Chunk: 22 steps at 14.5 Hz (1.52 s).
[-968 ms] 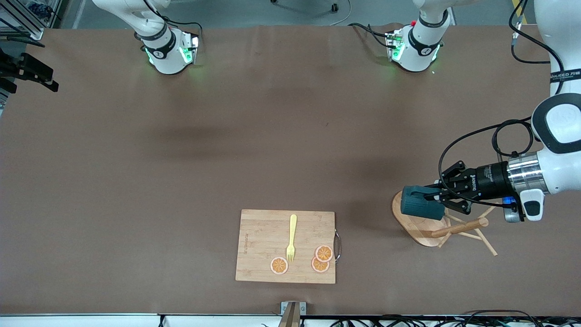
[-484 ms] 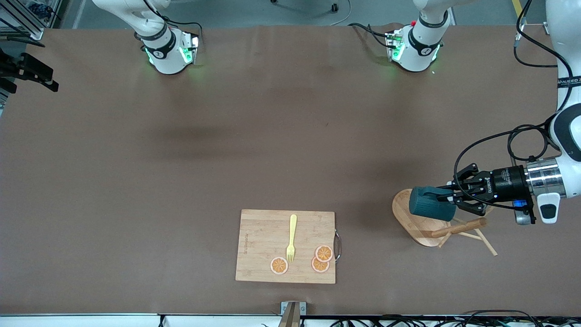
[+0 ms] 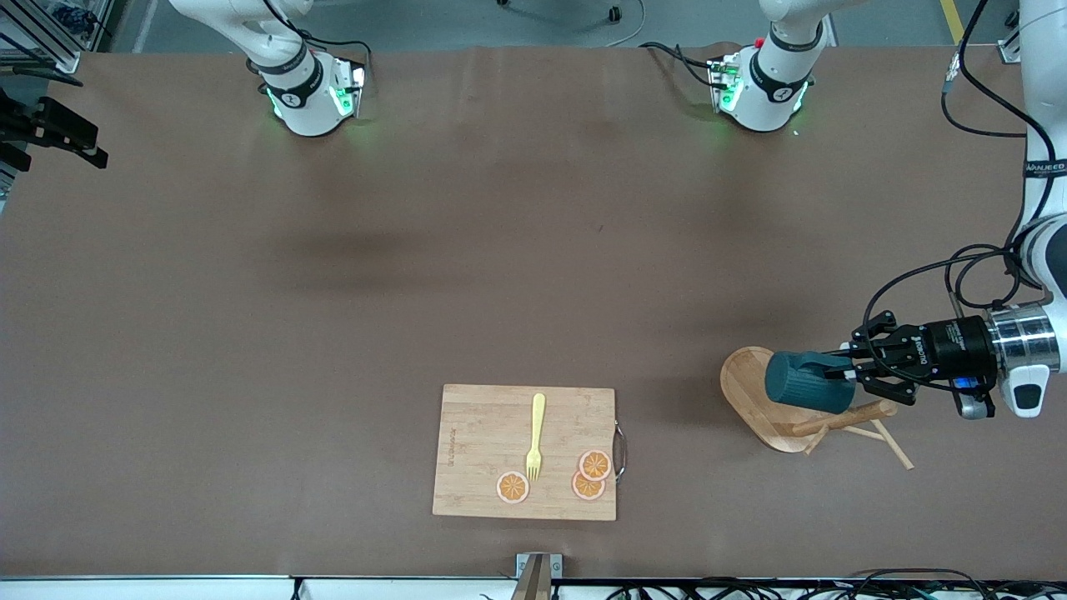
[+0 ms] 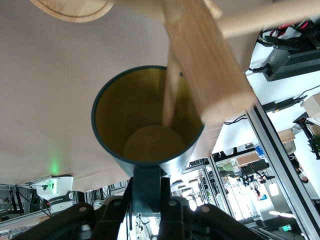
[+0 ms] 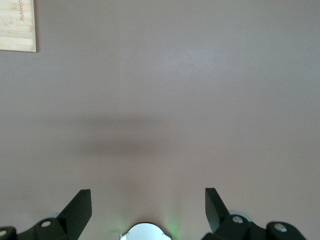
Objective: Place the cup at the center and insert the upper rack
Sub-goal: 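Hang the mug handle onto a mug tree peg with the left gripper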
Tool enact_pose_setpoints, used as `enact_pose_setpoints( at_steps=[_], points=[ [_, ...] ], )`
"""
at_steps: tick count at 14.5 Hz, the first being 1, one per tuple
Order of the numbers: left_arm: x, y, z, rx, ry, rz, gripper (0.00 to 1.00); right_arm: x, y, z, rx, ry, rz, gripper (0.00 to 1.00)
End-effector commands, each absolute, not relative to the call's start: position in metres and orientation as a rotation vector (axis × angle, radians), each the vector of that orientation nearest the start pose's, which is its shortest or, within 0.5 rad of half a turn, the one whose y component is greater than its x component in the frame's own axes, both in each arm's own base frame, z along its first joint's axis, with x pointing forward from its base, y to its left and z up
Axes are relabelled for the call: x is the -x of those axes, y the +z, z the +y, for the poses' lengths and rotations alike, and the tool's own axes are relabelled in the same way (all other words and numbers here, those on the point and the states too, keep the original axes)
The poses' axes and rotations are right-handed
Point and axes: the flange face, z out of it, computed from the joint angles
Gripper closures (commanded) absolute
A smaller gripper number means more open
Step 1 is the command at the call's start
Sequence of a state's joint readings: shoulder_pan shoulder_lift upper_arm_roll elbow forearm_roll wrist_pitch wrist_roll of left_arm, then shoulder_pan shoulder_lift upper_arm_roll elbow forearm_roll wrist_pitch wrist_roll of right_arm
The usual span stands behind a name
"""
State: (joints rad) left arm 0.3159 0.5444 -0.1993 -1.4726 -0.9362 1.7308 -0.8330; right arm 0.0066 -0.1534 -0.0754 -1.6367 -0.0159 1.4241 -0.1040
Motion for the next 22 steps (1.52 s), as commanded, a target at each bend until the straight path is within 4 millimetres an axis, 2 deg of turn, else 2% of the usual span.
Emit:
enact_pose_setpoints(
  at_steps=[1,6,9,10,11,12,13,14,16,19,20,22],
  points=[
    [-0.690,0.380,0.044,-1.721,-0.732,1.275,0.99,-0.480,0.665,-0.041,3.134,0.077,-0.065,0.00],
    [-0.693,0.363,0.058,-1.650,-0.744,1.278,0.97,-0.480,0.664,-0.041,3.134,0.079,-0.065,0.00],
    [-0.693,0.358,0.060,-1.630,-0.753,1.281,0.87,-0.480,0.664,-0.041,3.134,0.079,-0.065,0.00],
    [-0.693,0.353,0.061,-1.627,-0.758,1.285,0.74,-0.480,0.664,-0.041,3.134,0.079,-0.065,0.00],
    [-0.693,0.352,0.061,-1.623,-0.762,1.287,0.37,-0.480,0.665,-0.041,3.135,0.075,-0.065,0.00],
    [-0.694,0.353,0.059,-1.623,-0.766,1.290,0.13,-0.480,0.665,-0.041,3.135,0.075,-0.065,0.00],
    [-0.694,0.357,0.059,-1.625,-0.760,1.289,0.00,-0.480,0.665,-0.041,3.134,0.077,-0.065,0.00],
    [-0.694,0.364,0.056,-1.635,-0.754,1.280,0.00,-0.480,0.665,-0.041,3.134,0.077,-0.065,0.00],
    [-0.691,0.399,0.055,-1.671,-0.698,1.257,0.00,-0.480,0.665,-0.041,3.135,0.075,-0.065,0.00],
    [-0.680,0.460,0.042,-1.835,-0.579,1.216,0.00,-0.480,0.665,-0.041,3.135,0.075,-0.065,0.00],
    [-0.675,0.481,0.031,-1.905,-0.539,1.192,0.00,-0.480,0.665,-0.041,3.135,0.075,-0.065,0.00],
    [-0.664,0.520,0.021,-2.049,-0.433,1.158,0.00,-0.480,0.665,-0.041,3.134,0.077,-0.065,0.00]
  ],
)
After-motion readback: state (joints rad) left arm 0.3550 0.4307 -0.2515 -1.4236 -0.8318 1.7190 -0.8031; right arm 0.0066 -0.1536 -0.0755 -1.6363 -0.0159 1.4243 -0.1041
